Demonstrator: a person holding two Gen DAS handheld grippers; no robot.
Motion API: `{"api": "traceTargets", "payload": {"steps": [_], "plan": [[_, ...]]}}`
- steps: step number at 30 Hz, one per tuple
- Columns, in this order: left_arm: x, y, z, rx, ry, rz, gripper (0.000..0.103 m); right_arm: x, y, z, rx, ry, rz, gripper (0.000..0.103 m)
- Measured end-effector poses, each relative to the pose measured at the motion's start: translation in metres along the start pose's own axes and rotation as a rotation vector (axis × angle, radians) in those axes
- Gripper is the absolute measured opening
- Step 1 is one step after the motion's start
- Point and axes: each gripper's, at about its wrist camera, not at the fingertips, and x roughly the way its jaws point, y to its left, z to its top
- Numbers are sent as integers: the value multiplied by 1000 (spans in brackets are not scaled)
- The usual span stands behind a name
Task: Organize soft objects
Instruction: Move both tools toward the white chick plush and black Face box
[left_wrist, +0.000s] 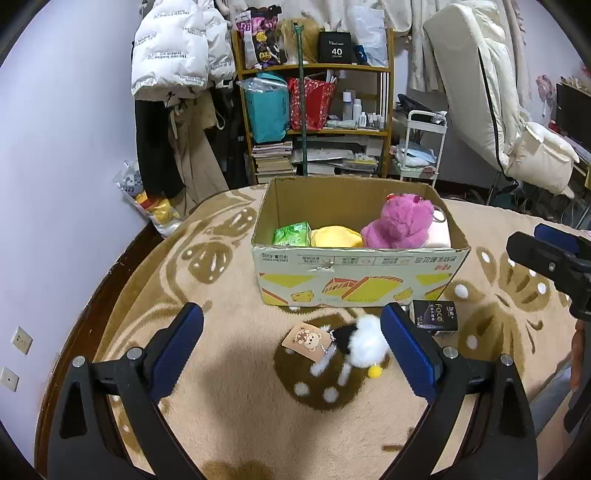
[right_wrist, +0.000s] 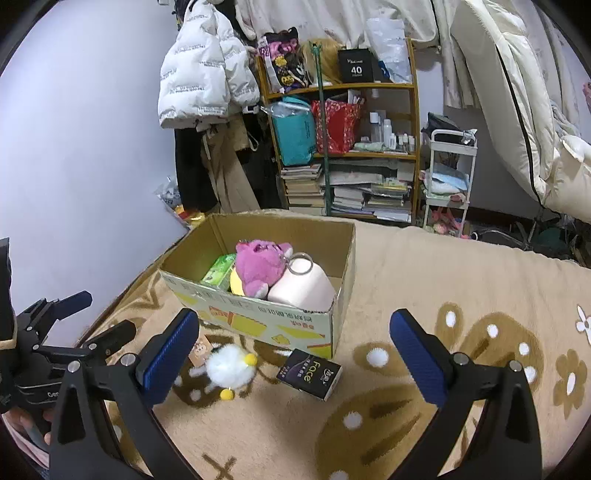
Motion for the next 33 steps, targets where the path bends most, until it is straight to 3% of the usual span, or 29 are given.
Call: {"api": "traceTargets", "payload": {"steps": [19,33], "plan": [[50,-18,-14,20,104,-42,96,58,-5,-14,17,172,-39,103],[80,-43,-23,100,155,-63,96,97,-22,-21,95,271,-43,103]]}}
